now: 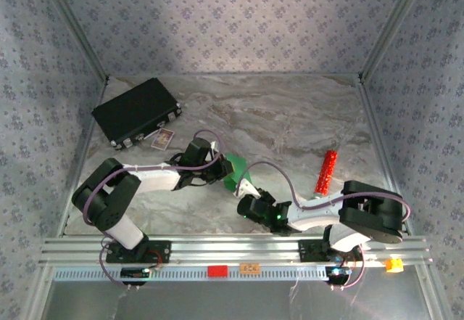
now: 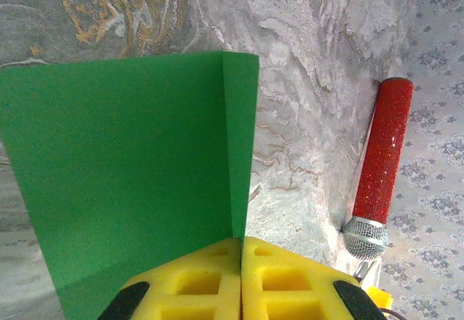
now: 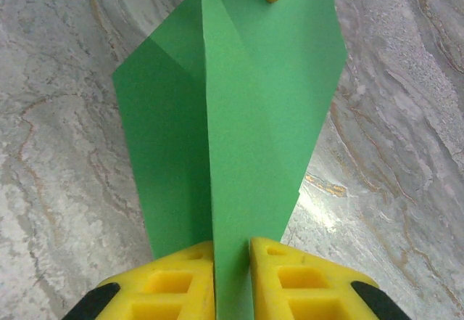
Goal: Fold a paper plane with a square sheet of paper (pick it up from the middle)
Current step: Fourth fold the wing at the center of the table.
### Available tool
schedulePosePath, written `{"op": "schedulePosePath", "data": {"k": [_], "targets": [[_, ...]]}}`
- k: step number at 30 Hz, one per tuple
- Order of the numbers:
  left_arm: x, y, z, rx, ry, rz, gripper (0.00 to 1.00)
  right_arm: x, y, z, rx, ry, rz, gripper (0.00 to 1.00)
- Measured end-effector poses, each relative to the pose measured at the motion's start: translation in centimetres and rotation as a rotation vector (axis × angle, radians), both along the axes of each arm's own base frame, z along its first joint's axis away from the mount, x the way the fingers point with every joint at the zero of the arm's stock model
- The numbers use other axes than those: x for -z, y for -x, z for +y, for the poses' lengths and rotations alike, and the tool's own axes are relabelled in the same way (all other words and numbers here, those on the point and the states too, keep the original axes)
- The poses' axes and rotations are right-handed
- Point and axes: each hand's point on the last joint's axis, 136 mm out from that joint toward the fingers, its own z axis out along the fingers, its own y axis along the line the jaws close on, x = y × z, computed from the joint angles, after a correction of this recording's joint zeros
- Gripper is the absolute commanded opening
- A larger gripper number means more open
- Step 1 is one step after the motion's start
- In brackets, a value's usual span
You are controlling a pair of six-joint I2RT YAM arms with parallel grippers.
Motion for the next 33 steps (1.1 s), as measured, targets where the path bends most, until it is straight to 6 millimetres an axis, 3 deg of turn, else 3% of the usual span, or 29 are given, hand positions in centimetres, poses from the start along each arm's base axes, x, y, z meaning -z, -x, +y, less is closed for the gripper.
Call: {"op": "schedulePosePath", "data": {"k": [16,22,25,33], "targets": [[0.4,0.0,0.1,-0.002,-0.008,0.010,0.08,0.1,-0.1,-0.1,0.016,-0.012,0.007,0.11],[0.4,-0.1,0.1,-0.002,-0.009,0.007,0.43,0.2,-0.1,0.0,0.016,-0.024,0.027,0.10],[0.3,0.0,0.3,-0.006,-0.018,0.007,0.52,0.5,-0.2,0.1,0.024,-0.041,0.046,0.10],[-1.9,-0.5,1.3,-0.044,-0.031,-0.051,0.57,1.4,-0.4,0.3,0.038,-0.076,0.099,0.12]]}}
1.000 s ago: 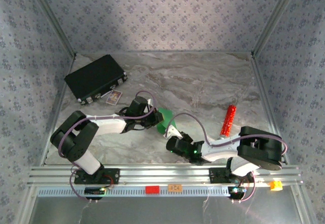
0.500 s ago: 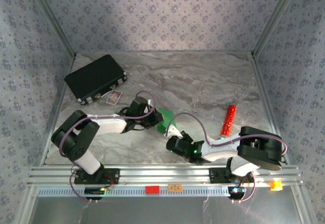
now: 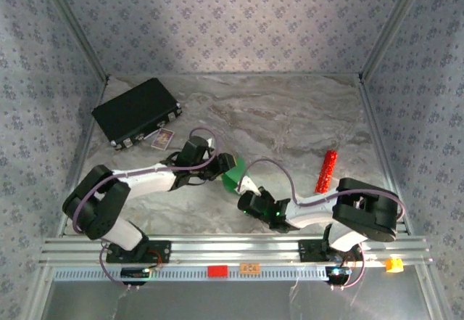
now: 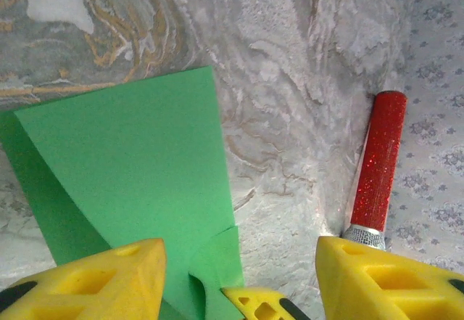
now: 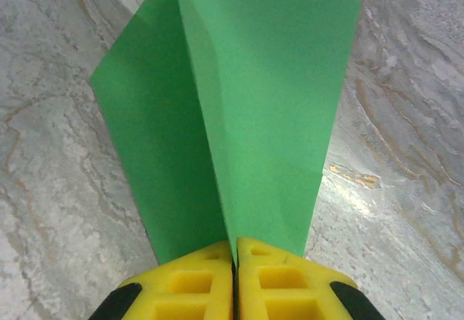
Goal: Fold a paper plane with a square sheet of paper (pick it up from the middle)
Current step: Fourth fold the wing at the center of the table.
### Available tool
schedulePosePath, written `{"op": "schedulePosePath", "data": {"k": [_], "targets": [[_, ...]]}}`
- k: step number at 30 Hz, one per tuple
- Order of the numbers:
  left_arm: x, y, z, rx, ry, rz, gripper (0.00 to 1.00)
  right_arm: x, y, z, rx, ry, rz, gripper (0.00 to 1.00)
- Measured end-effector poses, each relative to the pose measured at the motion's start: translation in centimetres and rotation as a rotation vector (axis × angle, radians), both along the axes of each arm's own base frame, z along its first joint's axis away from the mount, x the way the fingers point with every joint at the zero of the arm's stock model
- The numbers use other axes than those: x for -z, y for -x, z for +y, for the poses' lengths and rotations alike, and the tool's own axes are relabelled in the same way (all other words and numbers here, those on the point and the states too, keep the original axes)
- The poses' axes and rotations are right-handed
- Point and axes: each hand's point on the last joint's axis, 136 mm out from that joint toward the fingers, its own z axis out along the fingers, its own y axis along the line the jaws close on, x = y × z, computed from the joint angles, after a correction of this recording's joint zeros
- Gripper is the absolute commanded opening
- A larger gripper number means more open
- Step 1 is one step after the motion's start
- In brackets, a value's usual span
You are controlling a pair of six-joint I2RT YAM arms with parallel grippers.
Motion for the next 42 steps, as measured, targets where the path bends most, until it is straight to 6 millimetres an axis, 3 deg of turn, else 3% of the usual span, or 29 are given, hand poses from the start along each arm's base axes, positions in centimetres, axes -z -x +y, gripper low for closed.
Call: {"op": "schedulePosePath", "data": {"k": [11,24,33,42], "targets": [[-0.9,-0.7,1.3,-0.054,-0.020,-0.028,0.57,-0.1,-1.1,0.5,0.045,-0.214,0.162,0.11],[-0.4,-0.5,1.6,-0.061,-0.036,-0.020,0.54,-0.2,-1.3,0.9,0.089,-0.443,0.352,0.14],[-0.1,-0.5,1.6,-0.069,-0.028,-0.006,0.23,-0.1,-1.3,0.5,0.127,-0.553,0.419,0.13],[1.2,-0.4,1.2,-0.054,-0.032,0.023,0.11,-0.3,-1.5,0.2,0.170,-0.648,0.493,0.12]]}}
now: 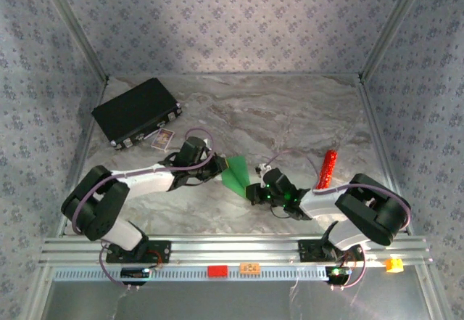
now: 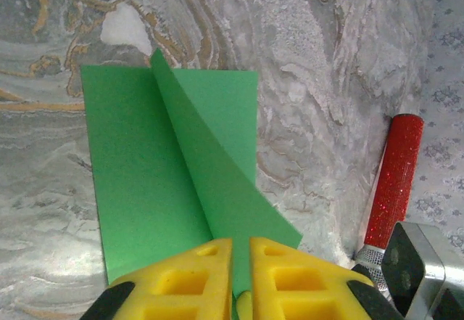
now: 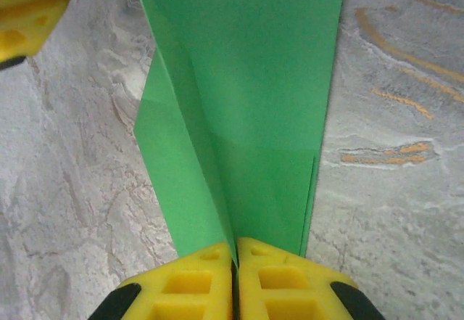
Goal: Fold a paper plane with a square sheet of paper (pick it up from the middle)
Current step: Fourth fold the wing at the center of the table.
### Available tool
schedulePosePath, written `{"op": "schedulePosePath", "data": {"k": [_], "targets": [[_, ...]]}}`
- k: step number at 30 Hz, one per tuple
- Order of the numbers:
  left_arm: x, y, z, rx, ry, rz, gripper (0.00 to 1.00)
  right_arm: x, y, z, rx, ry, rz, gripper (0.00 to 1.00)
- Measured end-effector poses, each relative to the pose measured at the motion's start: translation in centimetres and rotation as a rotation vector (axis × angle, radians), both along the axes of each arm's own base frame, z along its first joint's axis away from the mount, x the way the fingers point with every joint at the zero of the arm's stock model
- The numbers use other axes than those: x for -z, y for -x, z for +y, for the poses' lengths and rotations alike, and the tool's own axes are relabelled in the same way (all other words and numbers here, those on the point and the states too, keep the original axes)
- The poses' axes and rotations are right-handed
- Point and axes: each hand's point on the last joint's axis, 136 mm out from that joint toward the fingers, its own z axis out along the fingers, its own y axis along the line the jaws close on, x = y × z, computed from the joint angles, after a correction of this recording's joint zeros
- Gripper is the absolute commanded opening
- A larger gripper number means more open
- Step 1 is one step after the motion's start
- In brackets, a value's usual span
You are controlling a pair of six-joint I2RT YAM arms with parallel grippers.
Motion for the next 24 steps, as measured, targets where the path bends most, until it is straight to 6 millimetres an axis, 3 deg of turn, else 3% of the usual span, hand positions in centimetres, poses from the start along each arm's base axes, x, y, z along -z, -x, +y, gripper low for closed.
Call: {"op": "schedulePosePath", "data": {"k": [10,18,24], "targets": [[1.2,0.8,-1.8,0.069,0.018,0.036,0.09,-0.1,0.0,0.0,0.018,-0.029,0.035,0.15],[1.1,0.6,-3.8,0.120,0.053,0.039,0.09,-0.3,0.1,0.1,0.019,-0.039,0.044,0.21],[0.9,0.5,-4.1,0.125,0.064,0.033,0.09,-0.3,0.3,0.0,0.013,-0.017,0.065,0.19]]}}
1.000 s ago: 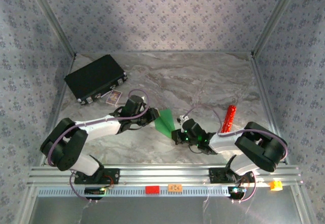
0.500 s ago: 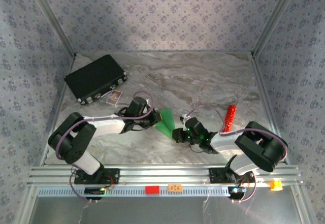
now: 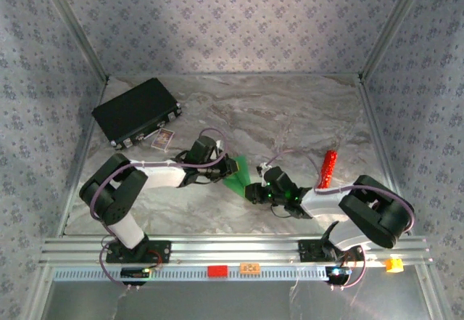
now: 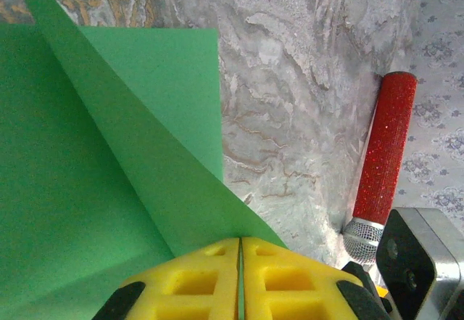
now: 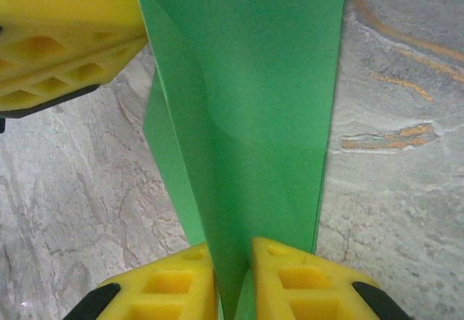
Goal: Fold a paper plane with a square sheet of paper (pick it up from the middle)
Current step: Fourth fold the wing at the center of the table.
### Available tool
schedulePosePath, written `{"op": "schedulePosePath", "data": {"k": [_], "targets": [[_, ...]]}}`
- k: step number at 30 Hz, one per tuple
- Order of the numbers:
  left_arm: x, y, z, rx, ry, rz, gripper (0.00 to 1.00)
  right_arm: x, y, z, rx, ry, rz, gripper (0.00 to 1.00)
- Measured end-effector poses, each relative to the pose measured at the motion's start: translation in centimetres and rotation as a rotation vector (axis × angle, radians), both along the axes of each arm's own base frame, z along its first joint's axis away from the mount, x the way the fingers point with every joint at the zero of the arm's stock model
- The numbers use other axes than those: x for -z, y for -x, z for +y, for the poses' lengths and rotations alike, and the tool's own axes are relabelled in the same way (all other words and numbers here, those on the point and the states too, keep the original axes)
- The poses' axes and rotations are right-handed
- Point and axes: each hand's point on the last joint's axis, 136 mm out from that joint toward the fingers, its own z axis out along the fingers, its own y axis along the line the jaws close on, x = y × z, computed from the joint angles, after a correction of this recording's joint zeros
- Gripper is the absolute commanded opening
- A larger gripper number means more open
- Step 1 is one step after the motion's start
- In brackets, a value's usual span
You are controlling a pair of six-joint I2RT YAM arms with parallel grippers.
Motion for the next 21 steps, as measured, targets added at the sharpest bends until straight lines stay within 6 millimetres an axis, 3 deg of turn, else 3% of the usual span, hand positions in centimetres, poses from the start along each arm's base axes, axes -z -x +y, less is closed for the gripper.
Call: {"op": "schedulePosePath", "data": {"k": [8,21], "targets": [[-0.07,-0.04,-0.04,0.000,0.003,-0.003,0.09,0.07,0.13,0.10,-0.013,0.024,0.022,0.21],[-0.05,-0.06,-0.01,-0.001,0.001,-0.004,0.13,0.08,0.10,0.08,-0.022,0.033,0.037,0.12]]}}
